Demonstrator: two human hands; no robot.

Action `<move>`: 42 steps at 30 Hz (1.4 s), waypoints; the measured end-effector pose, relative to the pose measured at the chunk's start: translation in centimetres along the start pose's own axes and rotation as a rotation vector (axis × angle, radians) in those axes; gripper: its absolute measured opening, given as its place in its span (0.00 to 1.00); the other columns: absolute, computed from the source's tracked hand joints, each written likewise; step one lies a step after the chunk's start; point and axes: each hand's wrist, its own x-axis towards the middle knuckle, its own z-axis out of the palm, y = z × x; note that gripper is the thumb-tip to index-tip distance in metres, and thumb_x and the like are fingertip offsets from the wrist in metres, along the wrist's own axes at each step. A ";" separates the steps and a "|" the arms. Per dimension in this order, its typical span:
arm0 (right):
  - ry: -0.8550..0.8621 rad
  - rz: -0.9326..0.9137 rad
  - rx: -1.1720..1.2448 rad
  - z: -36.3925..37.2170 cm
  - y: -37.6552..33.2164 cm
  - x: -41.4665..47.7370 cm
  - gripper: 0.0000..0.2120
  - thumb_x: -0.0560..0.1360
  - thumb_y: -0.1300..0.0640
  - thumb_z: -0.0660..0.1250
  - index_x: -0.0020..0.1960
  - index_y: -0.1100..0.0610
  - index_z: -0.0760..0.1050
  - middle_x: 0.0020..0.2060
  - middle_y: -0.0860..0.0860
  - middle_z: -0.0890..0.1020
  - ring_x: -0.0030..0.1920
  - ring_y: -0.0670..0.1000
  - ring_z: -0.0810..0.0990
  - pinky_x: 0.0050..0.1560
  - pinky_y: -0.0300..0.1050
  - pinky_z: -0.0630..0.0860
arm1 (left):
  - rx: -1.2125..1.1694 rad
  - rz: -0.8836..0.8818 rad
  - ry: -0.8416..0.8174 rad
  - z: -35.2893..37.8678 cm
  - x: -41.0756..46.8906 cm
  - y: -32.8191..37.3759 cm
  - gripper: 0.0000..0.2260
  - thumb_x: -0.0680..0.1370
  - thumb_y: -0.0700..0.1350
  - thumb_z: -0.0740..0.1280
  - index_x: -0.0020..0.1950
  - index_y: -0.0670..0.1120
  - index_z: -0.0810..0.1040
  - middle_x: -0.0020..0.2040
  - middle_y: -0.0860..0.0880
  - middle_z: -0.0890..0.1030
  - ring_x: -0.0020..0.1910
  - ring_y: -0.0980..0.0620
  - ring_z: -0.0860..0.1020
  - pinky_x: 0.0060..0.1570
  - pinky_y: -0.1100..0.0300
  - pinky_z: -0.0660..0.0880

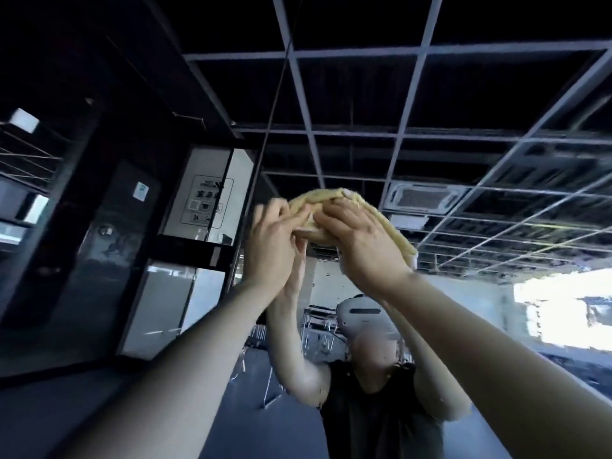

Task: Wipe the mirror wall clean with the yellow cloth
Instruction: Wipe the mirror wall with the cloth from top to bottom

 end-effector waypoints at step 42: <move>-0.287 -0.385 -0.025 -2.0 0.6 -3.9 0.24 0.67 0.59 0.55 0.59 0.50 0.80 0.62 0.51 0.78 0.64 0.53 0.75 0.68 0.53 0.65 | 0.080 -0.516 -0.017 -0.9 -10.3 7.4 0.24 0.76 0.36 0.58 0.70 0.50 0.69 0.52 0.47 0.66 0.56 0.45 0.67 0.49 0.65 0.63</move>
